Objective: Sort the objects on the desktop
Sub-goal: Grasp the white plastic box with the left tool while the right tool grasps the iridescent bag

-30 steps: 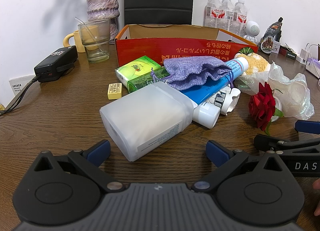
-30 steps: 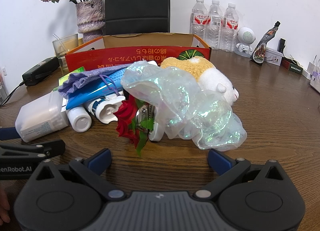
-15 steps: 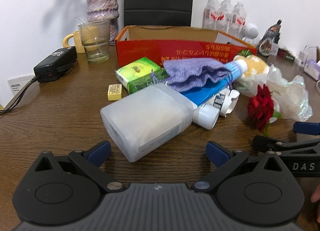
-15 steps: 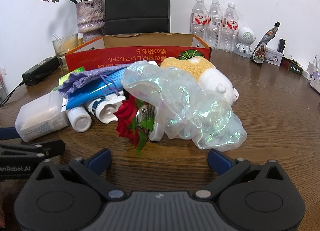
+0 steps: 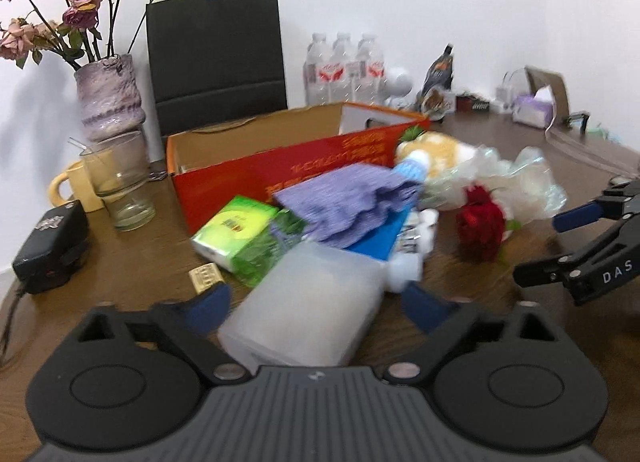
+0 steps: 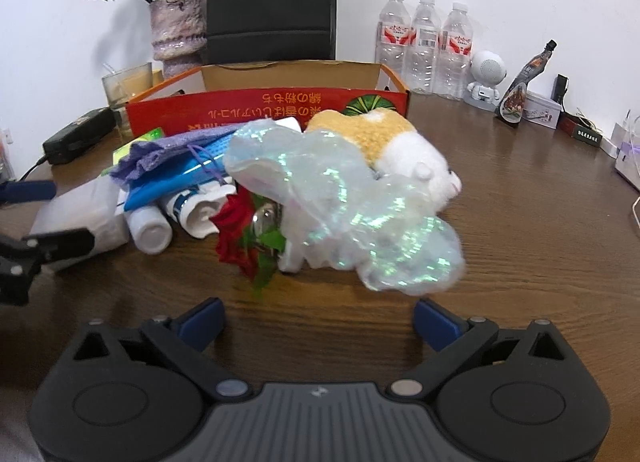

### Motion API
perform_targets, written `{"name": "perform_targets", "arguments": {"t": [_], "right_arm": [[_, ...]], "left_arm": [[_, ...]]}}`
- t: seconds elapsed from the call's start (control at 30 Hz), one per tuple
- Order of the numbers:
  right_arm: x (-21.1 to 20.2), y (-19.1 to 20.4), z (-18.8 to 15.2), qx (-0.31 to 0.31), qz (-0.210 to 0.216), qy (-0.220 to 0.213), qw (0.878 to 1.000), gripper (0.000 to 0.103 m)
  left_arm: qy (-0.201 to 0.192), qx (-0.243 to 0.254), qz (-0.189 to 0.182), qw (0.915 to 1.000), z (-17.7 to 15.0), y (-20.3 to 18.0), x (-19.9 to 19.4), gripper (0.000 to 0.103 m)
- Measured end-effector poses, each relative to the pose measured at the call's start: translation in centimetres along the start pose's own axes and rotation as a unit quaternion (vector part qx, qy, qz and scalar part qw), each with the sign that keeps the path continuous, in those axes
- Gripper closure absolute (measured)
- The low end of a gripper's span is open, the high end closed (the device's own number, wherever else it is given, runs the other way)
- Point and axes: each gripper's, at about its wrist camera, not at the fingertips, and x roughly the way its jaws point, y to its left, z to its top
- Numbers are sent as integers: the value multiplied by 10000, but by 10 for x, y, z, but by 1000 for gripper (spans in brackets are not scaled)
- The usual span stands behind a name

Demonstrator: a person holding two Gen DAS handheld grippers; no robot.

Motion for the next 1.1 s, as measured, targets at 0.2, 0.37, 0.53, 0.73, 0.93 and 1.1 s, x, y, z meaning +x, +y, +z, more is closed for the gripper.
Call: {"name": "perform_targets", "arguments": {"t": [0.2, 0.37, 0.53, 0.73, 0.93, 1.1], "right_arm": [[-25, -21, 9, -364, -93, -682, 9970, 18], [-11, -28, 32, -467, 403, -730, 9954, 52], [-13, -20, 29, -448, 364, -494, 9971, 92], [-44, 0, 5, -828, -109, -271, 9961, 90], [-71, 17, -9, -1013, 452, -429, 9929, 37], [-81, 15, -9, -956, 511, -636, 9921, 13]], "left_arm": [[89, -410, 737, 9964, -6, -28, -24, 37], [252, -700, 1221, 9897, -9, -60, -41, 38], [391, -1076, 823, 9900, -8, -54, -47, 5], [574, -1040, 916, 9887, -14, -49, -28, 22], [926, -1221, 977, 9833, -20, -52, -32, 37], [959, -1427, 1054, 9795, -25, -54, -46, 30]]}}
